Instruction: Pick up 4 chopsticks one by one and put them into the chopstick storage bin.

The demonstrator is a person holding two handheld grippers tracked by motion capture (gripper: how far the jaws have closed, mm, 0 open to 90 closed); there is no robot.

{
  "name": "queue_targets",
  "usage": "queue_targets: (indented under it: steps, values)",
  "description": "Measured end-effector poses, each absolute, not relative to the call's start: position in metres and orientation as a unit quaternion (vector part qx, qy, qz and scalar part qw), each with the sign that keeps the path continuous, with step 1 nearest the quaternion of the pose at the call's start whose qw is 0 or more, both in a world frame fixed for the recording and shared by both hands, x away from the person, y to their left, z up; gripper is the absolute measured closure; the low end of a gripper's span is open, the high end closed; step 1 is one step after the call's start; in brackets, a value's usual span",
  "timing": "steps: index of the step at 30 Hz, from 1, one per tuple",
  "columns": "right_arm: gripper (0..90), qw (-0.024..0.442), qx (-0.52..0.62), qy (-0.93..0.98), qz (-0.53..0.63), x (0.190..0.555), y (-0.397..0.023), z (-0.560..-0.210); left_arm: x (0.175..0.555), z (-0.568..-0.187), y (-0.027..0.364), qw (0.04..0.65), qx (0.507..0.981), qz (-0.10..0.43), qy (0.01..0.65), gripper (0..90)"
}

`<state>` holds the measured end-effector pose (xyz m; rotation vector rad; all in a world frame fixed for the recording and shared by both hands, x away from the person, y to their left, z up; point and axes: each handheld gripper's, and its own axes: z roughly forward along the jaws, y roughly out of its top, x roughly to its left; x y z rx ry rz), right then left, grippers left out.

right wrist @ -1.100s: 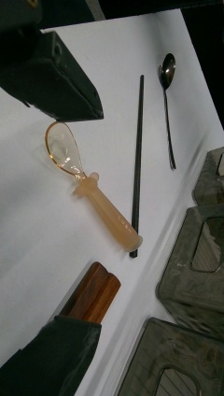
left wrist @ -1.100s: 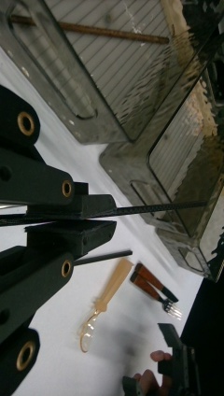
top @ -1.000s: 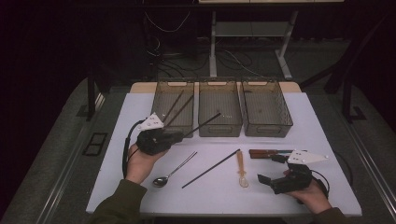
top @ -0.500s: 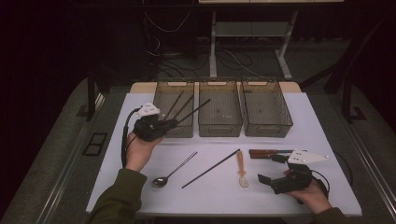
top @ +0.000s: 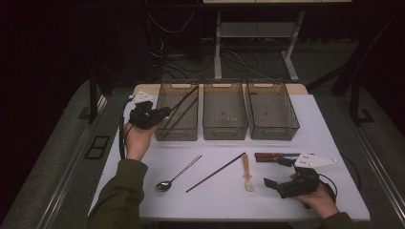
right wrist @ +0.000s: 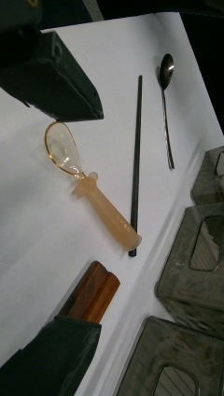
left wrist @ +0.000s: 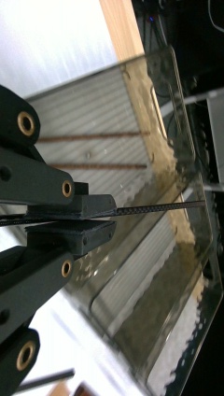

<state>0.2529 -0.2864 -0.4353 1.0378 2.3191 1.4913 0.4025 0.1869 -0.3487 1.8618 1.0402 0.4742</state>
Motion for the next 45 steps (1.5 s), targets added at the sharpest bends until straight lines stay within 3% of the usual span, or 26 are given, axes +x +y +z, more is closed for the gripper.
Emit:
queue_targets:
  steps: [16,35,40,45]
  values:
    - [0.8,0.098,0.35,0.783,0.505,0.253,-0.287,-0.435,0.441,-0.372,0.186,0.391,0.749,0.195,0.497,86.0]
    - [0.7,0.1,0.347,0.782,0.508,0.253,-0.288,-0.435,0.463,-0.389,0.167,0.341,0.778,0.172,0.499,85.6]
    - [0.7,0.099,0.346,0.782,0.509,0.253,-0.287,-0.434,0.461,-0.387,0.169,0.346,0.77,0.189,0.502,69.6]
    - [0.8,0.099,0.347,0.782,0.508,0.253,-0.287,-0.434,0.457,-0.381,0.173,0.369,0.772,0.184,0.483,60.0]
